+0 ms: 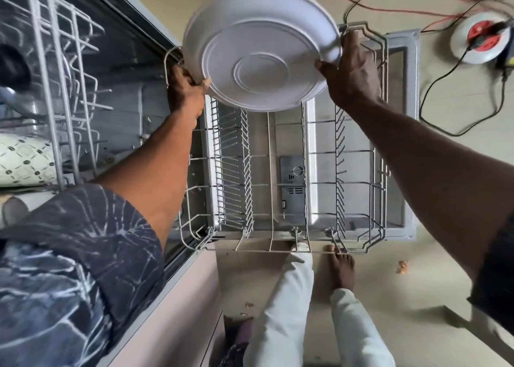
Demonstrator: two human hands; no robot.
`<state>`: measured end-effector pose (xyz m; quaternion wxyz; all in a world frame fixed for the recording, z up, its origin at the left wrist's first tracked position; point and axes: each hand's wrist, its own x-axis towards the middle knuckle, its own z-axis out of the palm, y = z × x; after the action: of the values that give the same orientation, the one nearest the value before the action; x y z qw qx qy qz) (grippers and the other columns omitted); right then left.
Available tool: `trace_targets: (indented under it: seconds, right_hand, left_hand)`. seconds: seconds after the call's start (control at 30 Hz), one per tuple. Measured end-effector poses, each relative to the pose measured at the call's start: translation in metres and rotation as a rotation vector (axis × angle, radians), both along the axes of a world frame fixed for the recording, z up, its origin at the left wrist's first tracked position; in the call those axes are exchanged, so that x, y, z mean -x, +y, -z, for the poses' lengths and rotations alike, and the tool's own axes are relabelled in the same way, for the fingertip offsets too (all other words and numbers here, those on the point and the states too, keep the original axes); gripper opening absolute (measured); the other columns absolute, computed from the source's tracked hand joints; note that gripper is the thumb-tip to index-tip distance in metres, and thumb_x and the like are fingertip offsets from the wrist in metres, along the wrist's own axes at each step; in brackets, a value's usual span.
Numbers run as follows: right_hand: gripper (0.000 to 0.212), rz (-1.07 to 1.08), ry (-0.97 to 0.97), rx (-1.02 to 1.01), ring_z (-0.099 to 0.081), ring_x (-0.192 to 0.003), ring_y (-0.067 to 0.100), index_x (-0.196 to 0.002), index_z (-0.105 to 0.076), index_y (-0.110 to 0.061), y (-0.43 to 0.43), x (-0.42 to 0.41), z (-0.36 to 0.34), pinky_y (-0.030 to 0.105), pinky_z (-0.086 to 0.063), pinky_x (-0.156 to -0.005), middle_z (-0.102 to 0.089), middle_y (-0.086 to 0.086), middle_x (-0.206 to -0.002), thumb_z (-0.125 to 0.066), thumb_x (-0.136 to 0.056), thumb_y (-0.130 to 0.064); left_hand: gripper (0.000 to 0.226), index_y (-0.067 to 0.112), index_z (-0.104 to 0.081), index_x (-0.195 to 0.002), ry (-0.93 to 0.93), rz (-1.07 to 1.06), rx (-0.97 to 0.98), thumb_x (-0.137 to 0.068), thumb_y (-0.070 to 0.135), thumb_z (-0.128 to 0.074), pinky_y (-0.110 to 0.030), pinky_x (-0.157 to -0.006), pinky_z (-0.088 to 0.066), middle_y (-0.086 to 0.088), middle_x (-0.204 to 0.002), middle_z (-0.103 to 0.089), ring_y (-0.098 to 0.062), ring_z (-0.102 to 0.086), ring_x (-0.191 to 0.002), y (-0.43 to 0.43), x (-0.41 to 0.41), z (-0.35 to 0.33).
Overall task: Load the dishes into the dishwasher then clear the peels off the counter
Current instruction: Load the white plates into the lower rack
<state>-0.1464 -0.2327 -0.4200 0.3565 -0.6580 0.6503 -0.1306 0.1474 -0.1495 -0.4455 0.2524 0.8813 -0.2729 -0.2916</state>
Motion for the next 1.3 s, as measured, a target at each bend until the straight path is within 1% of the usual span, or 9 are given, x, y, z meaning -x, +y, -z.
trace_targets:
  seconds: [0.13, 0.23, 0.43, 0.7, 0.77, 0.87, 1.0, 1.13, 1.3]
  right_hand:
    - [0.046, -0.011, 0.057, -0.025, -0.057, -0.097, 0.031, -0.132, -0.044, -0.013, -0.004, -0.003, 0.014, 0.034, -0.037, -0.072, -0.06, 0.018, -0.12, -0.061, -0.097, -0.037]
    - [0.044, -0.009, 0.072, -0.07, -0.057, -0.101, 0.032, -0.132, -0.043, -0.012, -0.011, -0.006, 0.021, 0.034, -0.036, -0.074, -0.059, 0.017, -0.118, -0.058, -0.099, -0.036]
    - [0.046, -0.011, 0.073, -0.163, -0.058, -0.109, 0.04, -0.133, -0.042, -0.008, -0.02, -0.008, 0.023, 0.038, -0.041, -0.079, -0.061, 0.023, -0.122, -0.058, -0.099, -0.035]
    - [0.048, -0.058, 0.068, -0.218, -0.058, -0.109, 0.038, -0.133, -0.041, -0.005, -0.01, 0.0, 0.02, 0.034, -0.037, -0.077, -0.058, 0.026, -0.128, -0.057, -0.101, -0.036]
    - [0.051, -0.07, 0.114, -0.212, -0.058, -0.115, 0.041, -0.135, -0.042, -0.003, -0.008, -0.001, 0.019, 0.034, -0.036, -0.079, -0.06, 0.025, -0.13, -0.058, -0.1, -0.036]
    - [0.054, -0.107, 0.234, -0.255, -0.056, -0.117, 0.037, -0.138, -0.046, -0.002, 0.0, -0.004, 0.014, 0.036, -0.042, -0.086, -0.059, 0.023, -0.131, -0.056, -0.101, -0.039]
    - [0.047, -0.218, 0.362, -0.252, -0.058, -0.106, 0.034, -0.126, -0.057, -0.001, 0.016, -0.006, 0.0, 0.038, -0.042, -0.082, -0.06, 0.021, -0.125, -0.059, -0.099, -0.039]
    - [0.049, -0.395, 0.419, -0.176, -0.052, -0.123, 0.037, -0.133, -0.053, -0.009, 0.035, -0.002, -0.012, 0.046, -0.045, -0.1, -0.053, 0.018, -0.135, -0.056, -0.098, -0.043]
    - [0.053, -0.557, 0.435, -0.029, -0.03, -0.143, 0.032, -0.146, -0.041, -0.015, 0.065, 0.011, -0.044, 0.047, -0.026, -0.115, -0.035, 0.012, -0.155, -0.047, -0.101, -0.043]
  left_hand:
    - [0.061, 0.016, -0.036, -0.149, -0.076, 0.12, -0.157, -0.098, 0.032, -0.064, -0.03, -0.094, -0.045, -0.008, -0.14, -0.058, -0.028, -0.058, -0.122, -0.003, 0.002, 0.011]
    - [0.066, 0.014, -0.024, -0.155, -0.063, 0.163, -0.224, -0.102, 0.032, -0.057, -0.036, -0.102, -0.043, -0.014, -0.149, -0.047, -0.032, -0.052, -0.13, -0.018, 0.002, 0.014]
    - [0.064, 0.013, -0.03, -0.152, 0.053, 0.141, -0.291, -0.099, 0.026, -0.063, -0.038, -0.107, -0.043, -0.012, -0.148, -0.049, -0.032, -0.051, -0.132, -0.038, -0.01, 0.023]
    - [0.1, 0.011, -0.019, -0.156, 0.126, 0.087, -0.233, -0.082, 0.037, -0.08, -0.04, -0.107, -0.045, -0.014, -0.15, -0.046, -0.034, -0.051, -0.13, -0.025, -0.006, 0.03]
    - [0.098, 0.008, -0.02, -0.156, 0.078, 0.092, -0.242, -0.083, 0.037, -0.08, -0.039, -0.106, -0.045, -0.015, -0.151, -0.045, -0.034, -0.051, -0.131, -0.023, 0.001, 0.029]
    - [0.078, 0.004, -0.039, -0.143, -0.009, 0.072, -0.263, -0.085, 0.039, -0.077, -0.039, -0.102, -0.047, -0.016, -0.142, -0.054, -0.036, -0.056, -0.126, -0.013, 0.013, 0.024]
    - [0.059, 0.005, -0.051, -0.131, -0.147, 0.251, -0.297, -0.089, 0.039, -0.073, -0.04, -0.101, -0.048, -0.018, -0.135, -0.058, -0.035, -0.055, -0.124, 0.01, 0.038, 0.011]
    - [0.057, 0.009, -0.049, -0.135, -0.296, 0.498, -0.283, -0.093, 0.045, -0.064, -0.041, -0.099, -0.044, -0.014, -0.135, -0.057, -0.033, -0.052, -0.125, 0.036, 0.07, -0.011]
    - [0.074, 0.003, -0.042, -0.145, -0.389, 0.71, -0.25, -0.095, 0.056, -0.057, -0.042, -0.116, -0.032, -0.018, -0.15, -0.046, -0.033, -0.039, -0.141, 0.062, 0.107, -0.052]
